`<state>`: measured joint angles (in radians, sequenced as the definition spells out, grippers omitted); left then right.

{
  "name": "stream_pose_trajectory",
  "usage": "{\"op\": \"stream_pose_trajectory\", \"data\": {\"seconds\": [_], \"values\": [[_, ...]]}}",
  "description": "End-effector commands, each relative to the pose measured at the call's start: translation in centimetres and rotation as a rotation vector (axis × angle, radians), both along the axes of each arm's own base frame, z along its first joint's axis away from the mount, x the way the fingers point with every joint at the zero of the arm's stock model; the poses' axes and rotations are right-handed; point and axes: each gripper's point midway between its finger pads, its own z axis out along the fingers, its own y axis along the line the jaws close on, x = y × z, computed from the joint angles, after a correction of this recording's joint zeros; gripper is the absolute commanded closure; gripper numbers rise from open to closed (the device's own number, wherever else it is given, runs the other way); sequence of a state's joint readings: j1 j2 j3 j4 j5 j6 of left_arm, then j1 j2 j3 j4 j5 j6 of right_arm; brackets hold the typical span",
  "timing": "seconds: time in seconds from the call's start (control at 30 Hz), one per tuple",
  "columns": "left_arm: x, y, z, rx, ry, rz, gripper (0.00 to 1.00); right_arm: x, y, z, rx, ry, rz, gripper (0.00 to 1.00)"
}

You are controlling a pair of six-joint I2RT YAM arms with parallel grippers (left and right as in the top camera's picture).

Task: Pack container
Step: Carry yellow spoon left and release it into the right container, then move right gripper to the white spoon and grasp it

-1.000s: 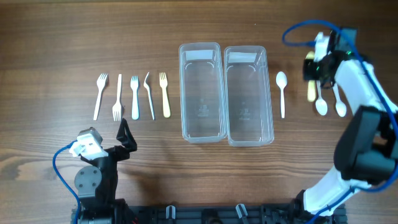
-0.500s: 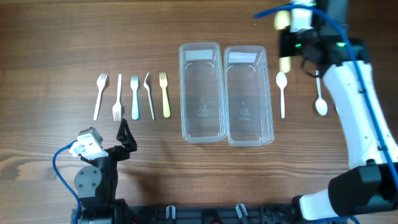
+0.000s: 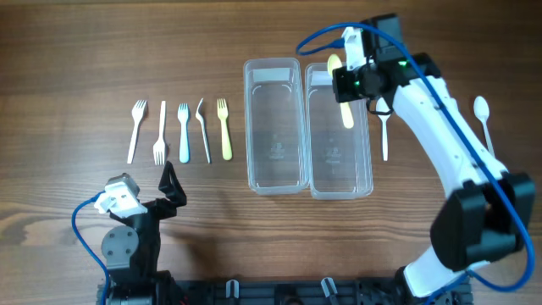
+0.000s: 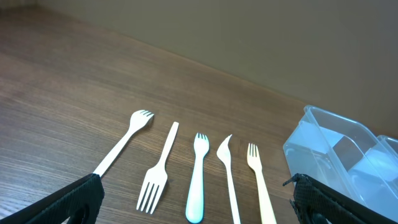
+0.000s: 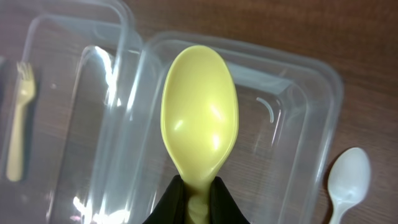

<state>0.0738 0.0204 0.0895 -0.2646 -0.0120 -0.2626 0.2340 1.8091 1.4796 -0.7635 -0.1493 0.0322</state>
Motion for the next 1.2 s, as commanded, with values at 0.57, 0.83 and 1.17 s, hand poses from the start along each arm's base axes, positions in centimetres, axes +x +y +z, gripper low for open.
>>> {"op": "stream_pose_trajectory", "data": {"seconds": [0.57, 0.83, 1.17], "values": [[0.0, -0.4, -0.2, 0.02, 0.0, -0.025, 0.0, 1.5, -2.2, 3.1, -0.073, -0.082, -0.061, 0.45], [0.0, -0.4, -0.2, 0.02, 0.0, -0.024, 0.0, 0.9, -10.6, 7.4, -0.205, -0.127, -0.272, 0.48], [0.0, -0.4, -0.2, 0.02, 0.0, -0.025, 0.0, -0.8, -14.0, 0.9, -0.206, 0.051, -0.344, 0.52]]}}
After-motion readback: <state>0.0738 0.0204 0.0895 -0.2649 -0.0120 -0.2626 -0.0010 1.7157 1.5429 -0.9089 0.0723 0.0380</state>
